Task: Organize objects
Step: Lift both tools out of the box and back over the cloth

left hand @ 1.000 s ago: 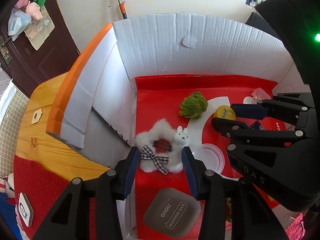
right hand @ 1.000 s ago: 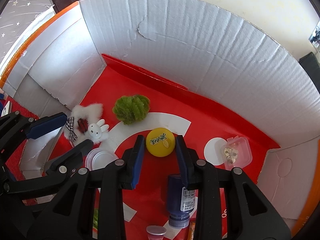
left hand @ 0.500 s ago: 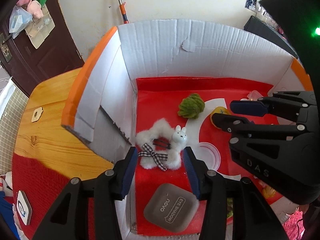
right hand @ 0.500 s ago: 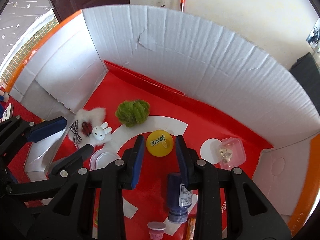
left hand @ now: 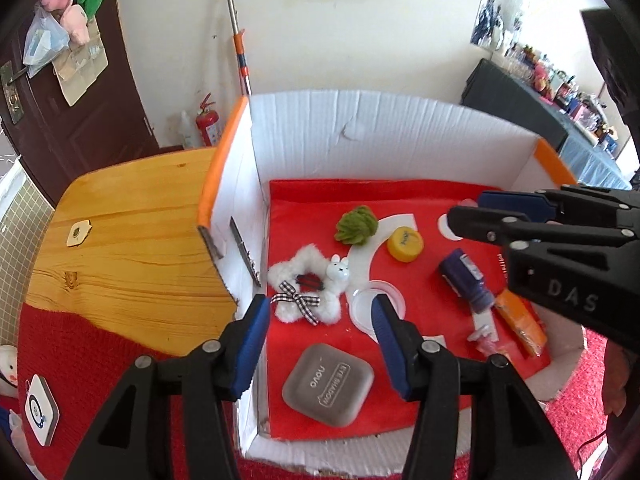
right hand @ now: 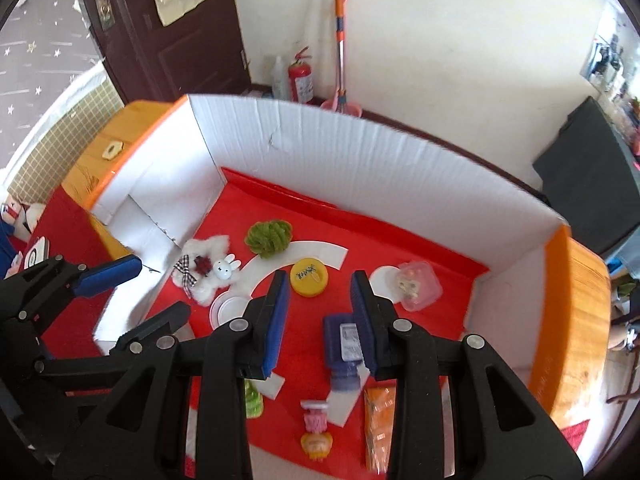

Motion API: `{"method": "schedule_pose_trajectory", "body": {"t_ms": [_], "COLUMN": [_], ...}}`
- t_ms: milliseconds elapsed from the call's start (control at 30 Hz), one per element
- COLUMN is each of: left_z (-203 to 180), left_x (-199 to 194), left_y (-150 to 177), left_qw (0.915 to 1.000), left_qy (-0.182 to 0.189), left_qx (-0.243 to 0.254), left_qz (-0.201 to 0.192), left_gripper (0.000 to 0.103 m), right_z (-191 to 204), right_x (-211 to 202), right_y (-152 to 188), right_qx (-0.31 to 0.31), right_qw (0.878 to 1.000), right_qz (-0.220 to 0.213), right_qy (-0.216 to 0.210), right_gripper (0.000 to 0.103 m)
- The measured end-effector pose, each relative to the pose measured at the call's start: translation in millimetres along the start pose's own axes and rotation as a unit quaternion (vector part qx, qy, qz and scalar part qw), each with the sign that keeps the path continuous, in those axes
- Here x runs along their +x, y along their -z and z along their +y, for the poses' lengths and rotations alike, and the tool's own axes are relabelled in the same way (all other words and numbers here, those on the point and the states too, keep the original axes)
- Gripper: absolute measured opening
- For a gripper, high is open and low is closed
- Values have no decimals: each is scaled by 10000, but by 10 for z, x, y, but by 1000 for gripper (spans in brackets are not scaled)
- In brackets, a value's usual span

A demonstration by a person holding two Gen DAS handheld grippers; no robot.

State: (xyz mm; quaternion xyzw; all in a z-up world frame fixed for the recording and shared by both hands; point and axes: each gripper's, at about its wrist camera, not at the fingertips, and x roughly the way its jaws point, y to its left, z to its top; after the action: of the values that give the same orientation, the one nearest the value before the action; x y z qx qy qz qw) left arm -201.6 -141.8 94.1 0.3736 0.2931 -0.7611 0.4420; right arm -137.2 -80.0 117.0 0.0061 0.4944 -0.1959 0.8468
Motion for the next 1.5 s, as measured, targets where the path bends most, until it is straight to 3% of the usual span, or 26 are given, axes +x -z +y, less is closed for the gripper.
{"method": "schedule_pose_trajectory", "body": {"t_ms": [167, 200, 233, 300, 400, 533, 800, 1167, 1500], "left_z": [153, 141, 160, 108, 23, -13, -72, 5, 65], "left_x": [-50, -65, -59, -94, -104, -151, -196, -198, 11], "left_y": [30, 24, 26, 85, 143, 259, 458, 637, 664], "left_qw": [9995, 9993, 9991, 9986, 9976, 9959, 9925, 9844, 9826], "left_qy": [101, 132, 185, 287, 377, 491, 424, 140, -144], "left_qx": [63, 72, 77, 84, 98, 135, 160, 13, -164], "left_qz": [-288, -329, -371, -442, -565, -748, -1134, -1755, -1845], "left_gripper": [58, 58, 59, 59, 61, 71, 84, 97, 97], "right_z": [-206, -237, -256, -251, -232, -233, -368, -354, -363], "right_x": [-231, -308, -388, -490, -606, -770, -956, -632, -317], "right_y": [85, 129, 183, 263, 353, 574, 1092, 1330, 1381], "right_qx": [257, 326, 370, 380, 520, 718, 1233, 1107, 1008], "right_qw": [9990, 9985, 9979, 9963, 9933, 9877, 9758, 9702, 9670], "right_qz": [-367, -438, -522, -749, -975, -1282, -1771, -2020, -2085], "right_qy": [3, 24, 71, 207, 336, 527, 365, 750, 1064], "right_gripper": [32, 40, 57, 65, 65, 66, 81, 86, 86]}}
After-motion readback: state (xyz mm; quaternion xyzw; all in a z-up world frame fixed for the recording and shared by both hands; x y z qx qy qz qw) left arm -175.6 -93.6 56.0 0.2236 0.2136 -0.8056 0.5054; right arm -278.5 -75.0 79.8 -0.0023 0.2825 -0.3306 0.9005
